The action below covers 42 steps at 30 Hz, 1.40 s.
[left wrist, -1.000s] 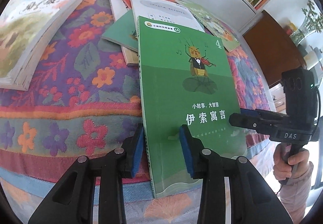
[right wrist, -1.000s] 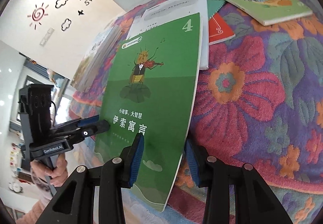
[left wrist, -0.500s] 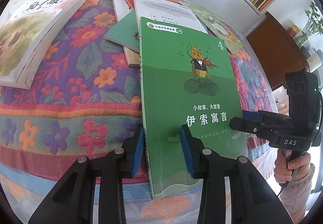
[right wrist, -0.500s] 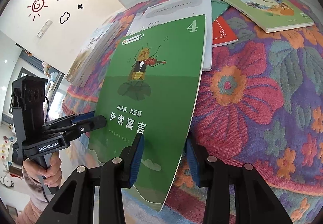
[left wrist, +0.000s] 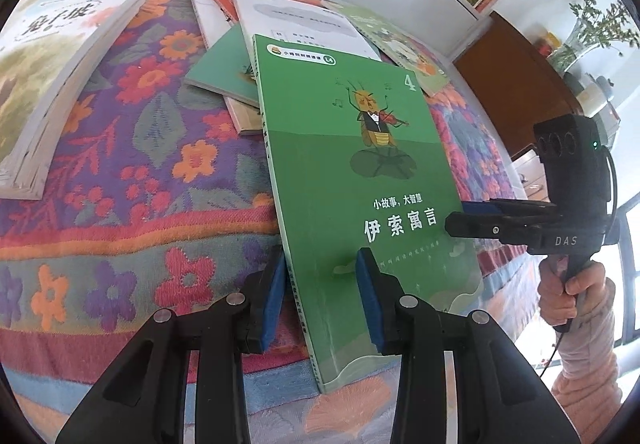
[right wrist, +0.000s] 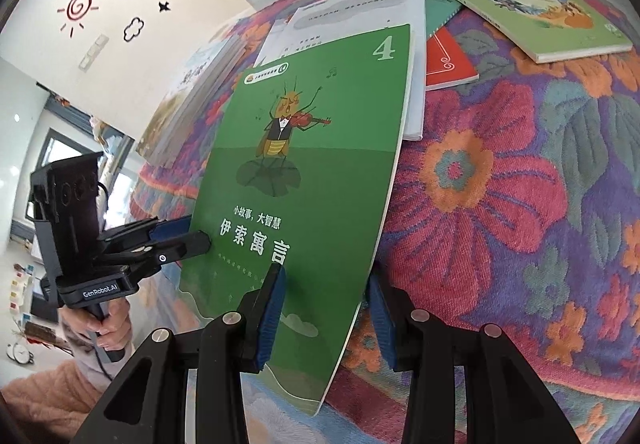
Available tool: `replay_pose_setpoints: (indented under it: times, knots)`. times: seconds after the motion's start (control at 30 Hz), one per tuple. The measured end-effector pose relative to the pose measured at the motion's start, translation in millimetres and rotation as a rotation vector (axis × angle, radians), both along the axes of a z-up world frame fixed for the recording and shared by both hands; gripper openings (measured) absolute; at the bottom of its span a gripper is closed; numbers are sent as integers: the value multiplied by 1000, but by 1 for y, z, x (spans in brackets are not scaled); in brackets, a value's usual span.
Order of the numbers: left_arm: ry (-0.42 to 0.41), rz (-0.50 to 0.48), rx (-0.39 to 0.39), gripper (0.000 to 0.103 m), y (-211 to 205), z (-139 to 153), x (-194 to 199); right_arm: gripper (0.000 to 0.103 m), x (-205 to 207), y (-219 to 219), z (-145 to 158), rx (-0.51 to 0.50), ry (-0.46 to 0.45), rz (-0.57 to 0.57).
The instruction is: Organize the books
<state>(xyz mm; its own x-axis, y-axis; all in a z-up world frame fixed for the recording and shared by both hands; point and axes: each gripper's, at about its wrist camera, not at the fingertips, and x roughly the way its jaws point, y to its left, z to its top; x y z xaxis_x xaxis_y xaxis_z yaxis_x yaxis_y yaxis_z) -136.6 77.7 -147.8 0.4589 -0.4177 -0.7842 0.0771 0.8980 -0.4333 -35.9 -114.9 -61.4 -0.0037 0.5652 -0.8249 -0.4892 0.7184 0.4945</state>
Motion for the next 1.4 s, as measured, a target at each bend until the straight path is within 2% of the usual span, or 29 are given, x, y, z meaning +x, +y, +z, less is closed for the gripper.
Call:
replay_pose_setpoints:
  times: [0.2, 0.3, 0.43, 0.6, 0.7, 0.8, 0.9, 1.17, 1.33, 1.4]
  knots:
    - [33, -8, 4, 34, -2, 3, 7, 40, -3, 2, 3, -11, -17, -6]
    - [47, -31, -13, 31, 1, 4, 13, 35, -2, 4, 5, -35, -27, 4]
    - [75, -53, -117, 27, 17, -3, 20, 33, 4, 0, 2, -2, -5, 31]
    - [117, -34, -221, 24, 33, -12, 25, 24, 25, -18, -14, 123, 113, 12]
    - [106, -24, -195, 24, 29, -10, 23, 21, 35, -22, -20, 162, 162, 2]
    - [86, -23, -134, 24, 23, -5, 19, 21, 35, -23, -19, 162, 153, 2]
    - [85, -16, -124, 25, 22, -4, 19, 21, 29, -20, -16, 152, 125, 2]
    - [81, -6, -106, 25, 19, -3, 23, 21, 30, -19, -17, 162, 133, -14]
    - [63, -2, -55, 25, 13, 4, 20, 24, 23, -13, -9, 128, 73, -13]
    - [48, -5, 9, 24, 6, 10, 18, 24, 18, -9, -1, 114, 31, 1]
